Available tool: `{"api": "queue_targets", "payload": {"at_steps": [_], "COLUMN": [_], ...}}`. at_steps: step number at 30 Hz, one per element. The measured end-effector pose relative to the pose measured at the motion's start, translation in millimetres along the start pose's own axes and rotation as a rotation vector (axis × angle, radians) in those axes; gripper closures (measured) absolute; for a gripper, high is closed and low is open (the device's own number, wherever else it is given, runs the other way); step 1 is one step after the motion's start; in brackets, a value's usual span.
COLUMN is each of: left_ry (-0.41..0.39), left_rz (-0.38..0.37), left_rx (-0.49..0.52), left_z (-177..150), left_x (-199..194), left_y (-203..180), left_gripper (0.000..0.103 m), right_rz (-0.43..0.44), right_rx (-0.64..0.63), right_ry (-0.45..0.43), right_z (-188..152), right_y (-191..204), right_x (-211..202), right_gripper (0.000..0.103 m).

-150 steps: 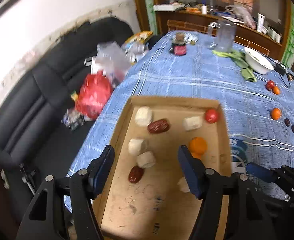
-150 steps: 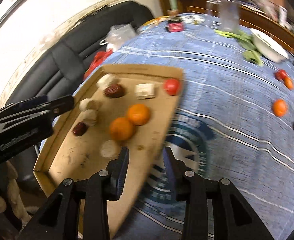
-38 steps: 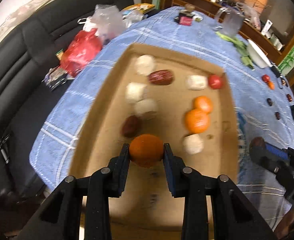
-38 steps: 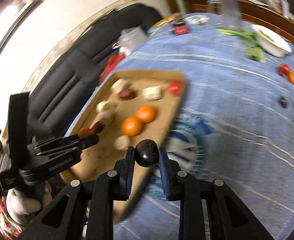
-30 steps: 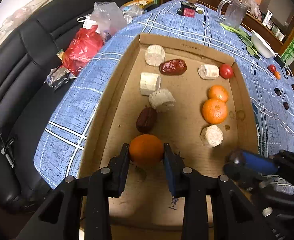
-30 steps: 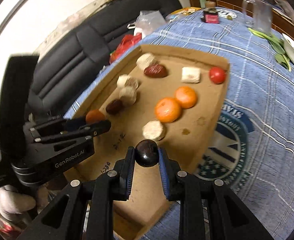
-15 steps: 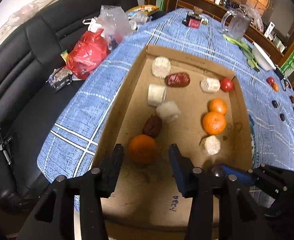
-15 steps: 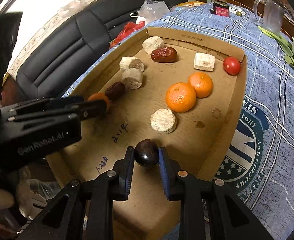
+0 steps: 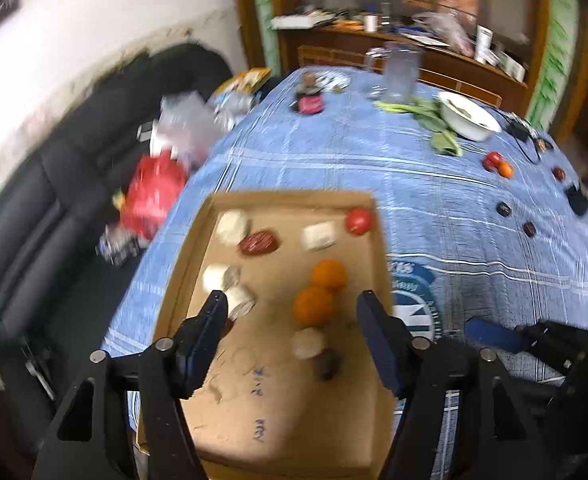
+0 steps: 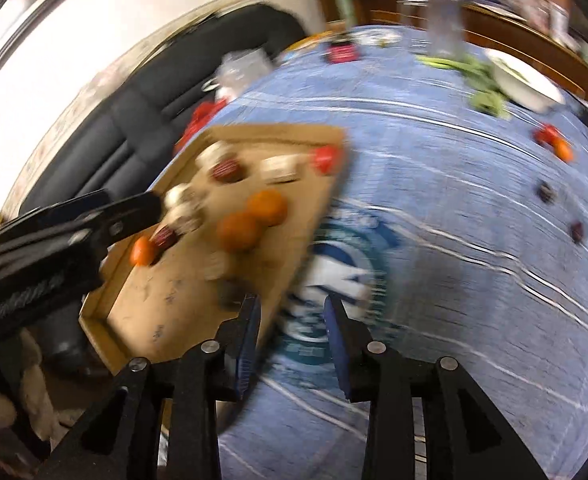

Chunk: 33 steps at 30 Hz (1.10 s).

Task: Organize fruits
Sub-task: 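Move both open tools back toward the last two dates on the table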

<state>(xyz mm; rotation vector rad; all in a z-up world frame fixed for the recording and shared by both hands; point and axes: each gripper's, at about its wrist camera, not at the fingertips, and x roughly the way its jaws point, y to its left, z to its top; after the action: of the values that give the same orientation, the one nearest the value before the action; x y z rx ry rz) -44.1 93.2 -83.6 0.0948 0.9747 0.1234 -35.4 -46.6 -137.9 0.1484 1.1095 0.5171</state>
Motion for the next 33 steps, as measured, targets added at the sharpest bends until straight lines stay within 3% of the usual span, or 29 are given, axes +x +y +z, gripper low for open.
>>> {"api": "queue_targets", "payload": {"at_steps": [7,17,33], "left_ry": [-0.07,-0.132,-0.079], "left_rz": [0.002,0.004,0.009], "left_rx": [0.142,0.261,0.296], "left_z": [10,13,14], "left_x": [-26,-51,-36], "left_y": [-65,-125,-151], "left_gripper": [0.033,0.033,0.033], "right_rz": [-0.061,-0.093,-0.066], "right_rx": [0.166,0.224,0.242], "right_ry": [-0.039,-0.1,-0.073], "right_z": [-14,-24,-22], "right_y": [-69,-108,-131], "right_x": [-34,-66,-55], "right_gripper": [0.066,0.065,0.063]}}
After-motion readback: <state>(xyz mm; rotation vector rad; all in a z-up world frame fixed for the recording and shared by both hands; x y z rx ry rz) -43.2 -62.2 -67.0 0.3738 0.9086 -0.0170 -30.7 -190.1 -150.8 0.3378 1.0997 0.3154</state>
